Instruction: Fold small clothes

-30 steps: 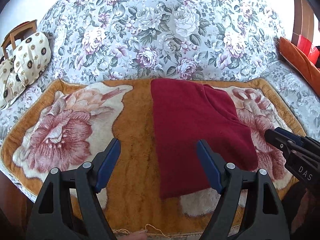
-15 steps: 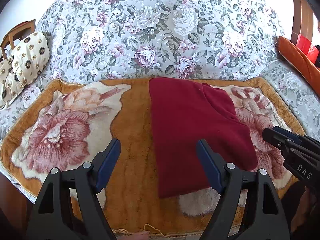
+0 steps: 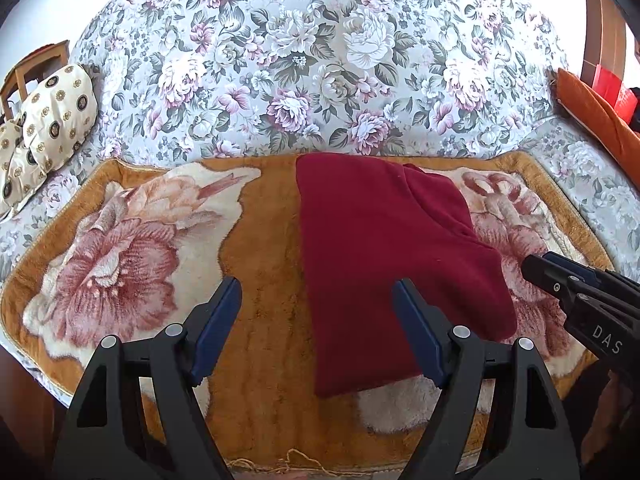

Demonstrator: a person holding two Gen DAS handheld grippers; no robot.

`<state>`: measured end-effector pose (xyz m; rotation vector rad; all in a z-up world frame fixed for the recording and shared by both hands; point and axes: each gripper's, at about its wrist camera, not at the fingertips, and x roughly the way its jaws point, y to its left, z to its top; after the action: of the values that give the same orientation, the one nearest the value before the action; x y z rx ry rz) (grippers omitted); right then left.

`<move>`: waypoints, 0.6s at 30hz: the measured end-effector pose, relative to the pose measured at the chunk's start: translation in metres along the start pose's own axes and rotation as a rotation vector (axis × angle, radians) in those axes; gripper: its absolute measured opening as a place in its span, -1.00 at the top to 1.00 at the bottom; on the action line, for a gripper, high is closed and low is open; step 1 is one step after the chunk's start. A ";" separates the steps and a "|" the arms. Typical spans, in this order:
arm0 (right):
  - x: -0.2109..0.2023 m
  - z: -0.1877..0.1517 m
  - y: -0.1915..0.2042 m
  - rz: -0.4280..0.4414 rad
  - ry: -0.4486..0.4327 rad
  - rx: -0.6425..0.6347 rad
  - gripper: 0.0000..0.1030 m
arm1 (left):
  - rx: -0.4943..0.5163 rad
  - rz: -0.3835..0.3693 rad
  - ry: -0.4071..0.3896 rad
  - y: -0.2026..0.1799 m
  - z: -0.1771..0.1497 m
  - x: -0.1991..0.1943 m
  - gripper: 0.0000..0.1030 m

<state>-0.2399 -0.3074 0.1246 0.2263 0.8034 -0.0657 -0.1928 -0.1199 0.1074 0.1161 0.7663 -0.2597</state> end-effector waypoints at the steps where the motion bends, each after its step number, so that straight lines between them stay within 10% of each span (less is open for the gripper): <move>1: 0.001 0.000 0.000 -0.002 0.001 0.000 0.46 | -0.003 0.001 0.000 0.000 0.000 0.000 -0.53; 18: 0.004 -0.001 -0.001 -0.005 0.013 0.013 0.46 | 0.008 -0.012 0.011 -0.002 -0.001 0.003 -0.53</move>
<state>-0.2385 -0.3082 0.1207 0.2367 0.8163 -0.0744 -0.1915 -0.1221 0.1045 0.1211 0.7773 -0.2735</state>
